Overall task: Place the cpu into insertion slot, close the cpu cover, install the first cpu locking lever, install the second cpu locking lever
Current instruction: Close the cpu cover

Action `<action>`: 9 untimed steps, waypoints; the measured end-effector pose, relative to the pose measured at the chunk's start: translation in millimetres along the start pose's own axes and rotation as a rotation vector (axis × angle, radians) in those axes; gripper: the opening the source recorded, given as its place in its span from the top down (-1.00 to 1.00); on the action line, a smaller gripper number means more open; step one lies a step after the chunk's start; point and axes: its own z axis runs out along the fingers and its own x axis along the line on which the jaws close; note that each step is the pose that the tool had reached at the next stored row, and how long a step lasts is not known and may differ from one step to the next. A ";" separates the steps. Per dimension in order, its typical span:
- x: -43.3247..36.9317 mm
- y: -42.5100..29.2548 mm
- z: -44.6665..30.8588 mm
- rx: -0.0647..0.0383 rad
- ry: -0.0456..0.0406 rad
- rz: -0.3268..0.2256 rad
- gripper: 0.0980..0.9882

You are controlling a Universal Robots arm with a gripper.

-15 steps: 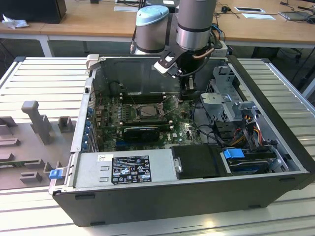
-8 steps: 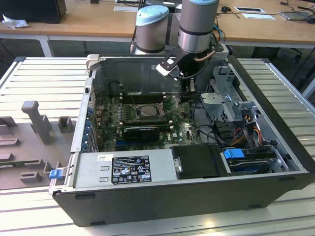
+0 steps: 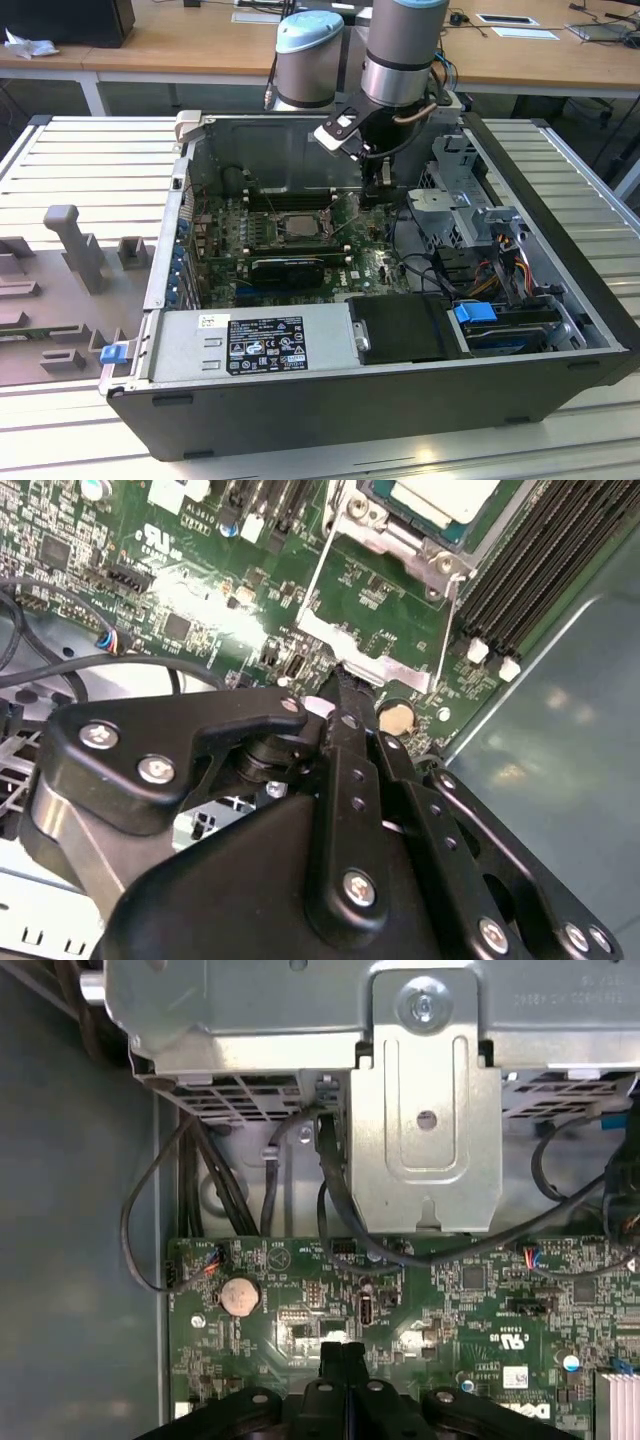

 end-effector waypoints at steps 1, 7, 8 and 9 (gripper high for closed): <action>-0.1 -1.8 0.0 0.000 0.0000 0.000 0.98; -0.2 -8.0 0.0 0.000 0.0001 0.000 0.98; -0.2 -8.7 0.0 0.000 0.0000 0.000 0.98; -0.2 -10.0 0.0 0.000 0.0001 0.000 0.98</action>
